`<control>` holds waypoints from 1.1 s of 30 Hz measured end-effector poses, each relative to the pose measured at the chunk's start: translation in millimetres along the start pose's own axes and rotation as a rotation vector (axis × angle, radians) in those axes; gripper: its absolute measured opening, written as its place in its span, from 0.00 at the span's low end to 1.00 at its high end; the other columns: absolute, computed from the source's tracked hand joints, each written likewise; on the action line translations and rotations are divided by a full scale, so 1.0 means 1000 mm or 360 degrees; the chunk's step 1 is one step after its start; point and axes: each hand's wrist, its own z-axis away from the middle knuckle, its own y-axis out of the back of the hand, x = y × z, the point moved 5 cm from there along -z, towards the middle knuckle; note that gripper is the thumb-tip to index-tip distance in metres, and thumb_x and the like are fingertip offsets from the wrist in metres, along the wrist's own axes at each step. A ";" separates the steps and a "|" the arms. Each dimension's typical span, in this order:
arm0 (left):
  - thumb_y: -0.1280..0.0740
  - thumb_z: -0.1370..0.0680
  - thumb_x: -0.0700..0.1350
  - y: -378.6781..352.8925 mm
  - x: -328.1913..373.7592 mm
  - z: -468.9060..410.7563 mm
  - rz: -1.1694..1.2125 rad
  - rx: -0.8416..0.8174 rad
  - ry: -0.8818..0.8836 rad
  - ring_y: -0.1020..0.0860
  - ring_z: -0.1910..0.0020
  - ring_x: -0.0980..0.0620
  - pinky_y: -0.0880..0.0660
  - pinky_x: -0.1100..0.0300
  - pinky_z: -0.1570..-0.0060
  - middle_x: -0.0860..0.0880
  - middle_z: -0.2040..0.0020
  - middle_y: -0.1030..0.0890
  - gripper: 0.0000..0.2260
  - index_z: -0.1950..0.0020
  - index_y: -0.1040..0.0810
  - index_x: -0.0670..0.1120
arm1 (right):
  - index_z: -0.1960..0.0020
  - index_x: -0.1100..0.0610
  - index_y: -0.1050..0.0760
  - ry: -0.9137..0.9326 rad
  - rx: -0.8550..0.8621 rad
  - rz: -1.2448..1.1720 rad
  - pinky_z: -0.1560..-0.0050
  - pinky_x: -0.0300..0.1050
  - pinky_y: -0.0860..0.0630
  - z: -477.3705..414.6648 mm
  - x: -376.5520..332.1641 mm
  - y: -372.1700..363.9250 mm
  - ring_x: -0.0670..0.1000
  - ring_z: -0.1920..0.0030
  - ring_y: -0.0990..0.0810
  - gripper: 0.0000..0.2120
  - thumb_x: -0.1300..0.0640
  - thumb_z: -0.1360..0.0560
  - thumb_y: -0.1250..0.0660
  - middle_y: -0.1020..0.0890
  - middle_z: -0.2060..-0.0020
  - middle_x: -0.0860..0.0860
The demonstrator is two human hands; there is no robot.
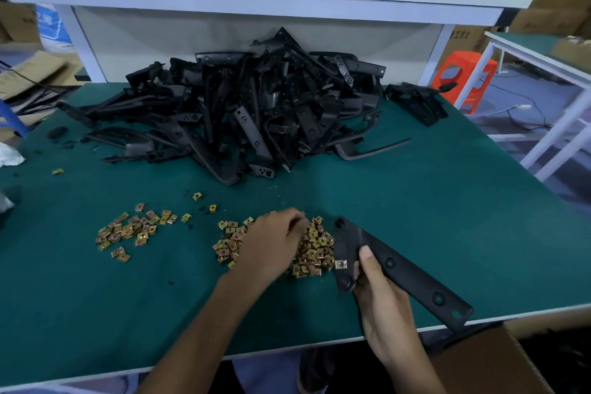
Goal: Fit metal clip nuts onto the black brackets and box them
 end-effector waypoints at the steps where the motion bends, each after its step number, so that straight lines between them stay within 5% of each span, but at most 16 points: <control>1: 0.38 0.16 0.52 0.002 -0.005 -0.011 -0.0118 0.0078 -0.0018 0.21 0.56 0.61 0.24 0.64 0.55 0.56 0.53 0.17 0.11 0.45 0.18 0.49 | 0.62 0.65 0.21 0.0002 0.0001 0.0032 0.35 0.61 0.28 0.000 0.000 0.000 0.55 0.52 0.21 0.19 0.46 0.29 0.27 0.19 0.58 0.56; 6: 0.34 0.18 0.50 -0.007 -0.012 -0.049 -0.0491 0.0109 -0.0099 0.27 0.40 0.47 0.28 0.54 0.42 0.49 0.44 0.20 0.09 0.42 0.17 0.50 | 0.57 0.67 0.26 -0.0048 0.0027 0.0150 0.29 0.71 0.33 -0.002 0.004 0.000 0.70 0.46 0.21 0.27 0.42 0.28 0.25 0.25 0.46 0.75; 12: 0.34 0.19 0.48 -0.013 -0.006 -0.059 -0.0659 -0.0003 -0.0102 0.27 0.42 0.47 0.29 0.54 0.42 0.49 0.46 0.20 0.05 0.46 0.20 0.49 | 0.55 0.67 0.32 -0.0014 -0.0064 0.0151 0.29 0.69 0.32 -0.001 -0.001 -0.005 0.58 0.49 0.20 0.36 0.34 0.31 0.24 0.28 0.47 0.75; 15: 0.36 0.17 0.46 -0.004 0.000 -0.044 -0.0255 0.0023 -0.0025 0.22 0.45 0.51 0.26 0.58 0.46 0.51 0.48 0.19 0.06 0.42 0.23 0.48 | 0.55 0.67 0.31 -0.0002 -0.0068 0.0133 0.29 0.70 0.33 0.000 -0.003 -0.007 0.58 0.49 0.20 0.37 0.33 0.33 0.23 0.28 0.47 0.75; 18: 0.36 0.17 0.48 0.004 0.011 -0.014 0.0378 0.0020 0.0082 0.22 0.53 0.66 0.30 0.76 0.55 0.64 0.50 0.20 0.07 0.40 0.21 0.55 | 0.56 0.68 0.31 0.0001 -0.0055 0.0065 0.31 0.68 0.31 0.000 -0.004 -0.006 0.57 0.50 0.21 0.38 0.34 0.35 0.21 0.28 0.51 0.76; 22: 0.31 0.19 0.45 -0.005 0.012 0.025 0.1288 0.0035 0.0393 0.19 0.56 0.62 0.25 0.71 0.58 0.59 0.56 0.16 0.05 0.50 0.17 0.55 | 0.56 0.72 0.33 0.0032 -0.0098 -0.0035 0.30 0.66 0.32 0.000 -0.006 -0.006 0.58 0.49 0.20 0.30 0.46 0.26 0.27 0.21 0.56 0.61; 25: 0.32 0.19 0.42 -0.016 0.016 0.041 0.1787 -0.0139 0.0513 0.24 0.60 0.59 0.25 0.66 0.62 0.54 0.58 0.21 0.07 0.53 0.18 0.53 | 0.51 0.78 0.33 -0.0019 -0.0081 -0.0080 0.28 0.71 0.35 0.003 -0.006 -0.005 0.61 0.48 0.23 0.30 0.49 0.24 0.29 0.22 0.53 0.64; 29: 0.34 0.18 0.41 -0.018 0.015 0.048 0.1878 -0.0130 0.0549 0.25 0.63 0.56 0.26 0.65 0.64 0.51 0.60 0.22 0.06 0.52 0.19 0.50 | 0.44 0.76 0.25 -0.0080 -0.0056 -0.0086 0.29 0.72 0.33 0.005 -0.006 -0.006 0.64 0.45 0.22 0.28 0.50 0.27 0.28 0.20 0.48 0.70; 33: 0.34 0.21 0.32 -0.018 0.019 0.046 0.1817 -0.0060 0.0563 0.24 0.63 0.52 0.24 0.63 0.61 0.46 0.59 0.20 0.08 0.52 0.19 0.43 | 0.37 0.71 0.23 -0.0135 -0.0064 -0.0099 0.27 0.68 0.32 0.005 -0.005 -0.009 0.63 0.37 0.20 0.28 0.50 0.26 0.28 0.18 0.42 0.65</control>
